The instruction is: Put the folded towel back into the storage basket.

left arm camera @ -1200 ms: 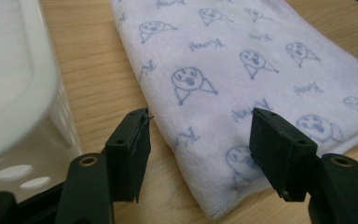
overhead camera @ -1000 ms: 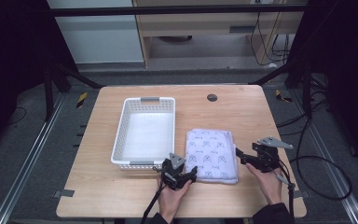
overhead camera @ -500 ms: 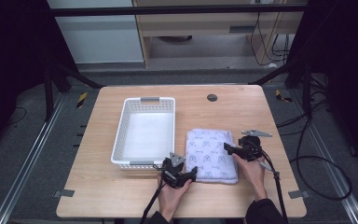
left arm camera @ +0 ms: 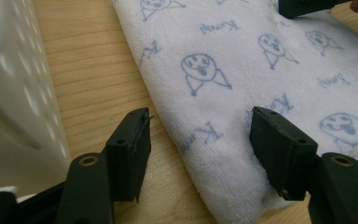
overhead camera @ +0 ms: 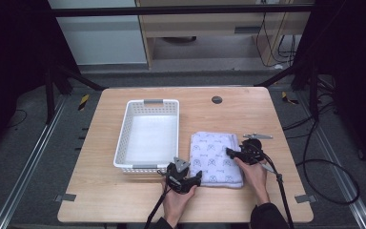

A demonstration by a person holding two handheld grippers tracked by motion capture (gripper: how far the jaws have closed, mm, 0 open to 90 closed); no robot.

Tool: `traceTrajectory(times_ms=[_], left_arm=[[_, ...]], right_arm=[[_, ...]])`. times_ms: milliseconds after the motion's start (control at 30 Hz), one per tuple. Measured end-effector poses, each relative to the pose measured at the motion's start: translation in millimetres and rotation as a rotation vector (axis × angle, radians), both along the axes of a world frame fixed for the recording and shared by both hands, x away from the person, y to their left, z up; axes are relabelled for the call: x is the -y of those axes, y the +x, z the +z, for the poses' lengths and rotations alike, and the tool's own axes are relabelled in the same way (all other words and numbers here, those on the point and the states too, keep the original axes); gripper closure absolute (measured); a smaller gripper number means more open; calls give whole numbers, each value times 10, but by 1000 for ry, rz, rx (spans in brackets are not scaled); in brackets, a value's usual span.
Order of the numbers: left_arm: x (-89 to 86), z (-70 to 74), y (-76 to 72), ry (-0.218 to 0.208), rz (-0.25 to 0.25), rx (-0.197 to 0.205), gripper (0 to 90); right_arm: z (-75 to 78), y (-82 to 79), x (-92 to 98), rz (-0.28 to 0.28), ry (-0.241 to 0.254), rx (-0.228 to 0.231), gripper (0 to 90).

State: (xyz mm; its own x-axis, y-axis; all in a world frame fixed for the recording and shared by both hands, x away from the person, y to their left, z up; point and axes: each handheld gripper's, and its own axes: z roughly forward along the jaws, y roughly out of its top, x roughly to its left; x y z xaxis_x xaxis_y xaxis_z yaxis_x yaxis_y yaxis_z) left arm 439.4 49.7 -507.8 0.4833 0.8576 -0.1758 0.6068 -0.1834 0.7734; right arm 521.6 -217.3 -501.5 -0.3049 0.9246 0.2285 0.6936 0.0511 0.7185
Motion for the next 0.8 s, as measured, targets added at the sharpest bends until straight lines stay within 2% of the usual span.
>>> traceTrajectory(times_ms=[67,233,267,367,467,533,633,667,800], left_arm=[[6,-1,-4,-4,-4,0,401],[21,-4,-21,-10,-8,0,456],[23,-6,-23,-16,-11,-1,495],[14,-6,-17,-34,-25,-13,525],[12,-12,-25,-41,-27,-8,564],[28,-10,-42,-43,-26,0,576],[47,6,-62,-22,-33,17,628],[55,23,-65,-12,-34,19,673],[57,39,-63,-6,-42,25,705]], right_arm=[[1,-4,-18,15,-14,4,404],[6,-13,-42,22,-11,-2,475],[12,-18,-48,27,16,-20,556],[7,-17,-58,29,49,-38,639],[2,-13,-43,28,81,-48,680],[4,-16,-46,27,80,-46,690],[12,-22,-58,31,73,-30,714],[25,-28,-67,32,70,-21,724],[65,-41,-77,40,59,3,729]])
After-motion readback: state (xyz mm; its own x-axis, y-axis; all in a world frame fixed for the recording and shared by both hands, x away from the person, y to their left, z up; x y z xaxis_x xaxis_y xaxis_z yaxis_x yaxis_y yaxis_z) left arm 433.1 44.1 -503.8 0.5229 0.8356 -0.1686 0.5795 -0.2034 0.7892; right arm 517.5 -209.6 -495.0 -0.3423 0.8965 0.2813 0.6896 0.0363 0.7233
